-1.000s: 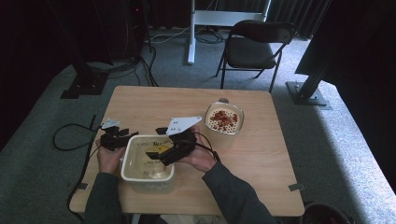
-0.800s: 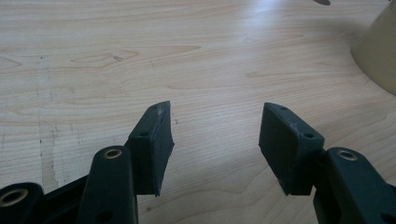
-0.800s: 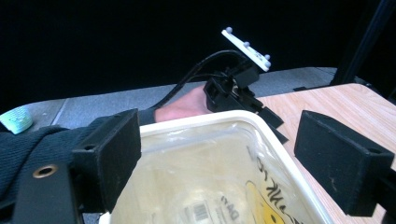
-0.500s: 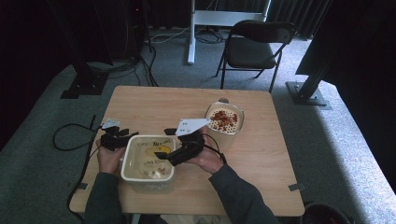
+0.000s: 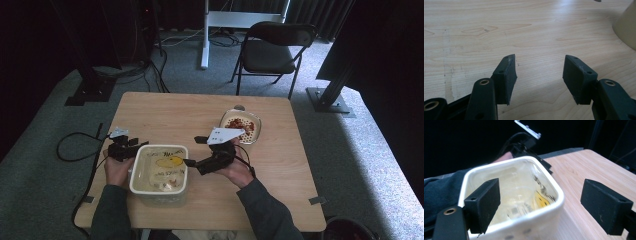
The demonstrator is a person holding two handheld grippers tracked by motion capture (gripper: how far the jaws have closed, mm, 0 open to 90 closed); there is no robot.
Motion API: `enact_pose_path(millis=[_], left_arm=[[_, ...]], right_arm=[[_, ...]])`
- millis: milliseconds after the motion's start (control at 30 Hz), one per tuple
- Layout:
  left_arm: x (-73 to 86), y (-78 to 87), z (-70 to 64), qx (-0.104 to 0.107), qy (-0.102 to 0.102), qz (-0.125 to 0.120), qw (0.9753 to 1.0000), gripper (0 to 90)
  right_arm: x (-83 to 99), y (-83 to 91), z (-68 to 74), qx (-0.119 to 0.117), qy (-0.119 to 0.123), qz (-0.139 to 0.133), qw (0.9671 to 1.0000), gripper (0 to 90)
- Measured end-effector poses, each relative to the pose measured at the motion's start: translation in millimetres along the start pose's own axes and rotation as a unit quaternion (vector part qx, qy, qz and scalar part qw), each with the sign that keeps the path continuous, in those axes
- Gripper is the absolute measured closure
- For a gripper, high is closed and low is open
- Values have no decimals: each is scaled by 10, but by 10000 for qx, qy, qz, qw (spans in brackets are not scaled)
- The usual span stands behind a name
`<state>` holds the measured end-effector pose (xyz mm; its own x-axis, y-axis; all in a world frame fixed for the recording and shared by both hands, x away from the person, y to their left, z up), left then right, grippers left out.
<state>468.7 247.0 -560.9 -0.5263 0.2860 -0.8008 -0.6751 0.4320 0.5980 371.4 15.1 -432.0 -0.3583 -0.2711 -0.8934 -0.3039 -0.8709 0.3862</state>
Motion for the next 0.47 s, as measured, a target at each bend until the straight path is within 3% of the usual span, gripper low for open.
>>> enact_pose_path(millis=[367, 467], left_arm=[[7, -6, -5, 7, -4, 19, 10000, 449], [5, -1, -3, -5, -5, 7, 10000, 449]], right_arm=[[379, 204, -424, 493, -453, 100, 9977, 173], [605, 230, -619, 1038, -311, 328, 9936, 189]])
Point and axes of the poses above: each handheld gripper's, and its own axes: y roughly backward along the jaws, x roughly out of its underside, z roughly to its left, the point moved 10 cm from there along -y, roughly forward along the jaws, and after that the axes turned 11 degrees about -y, right-handed, at the moved point
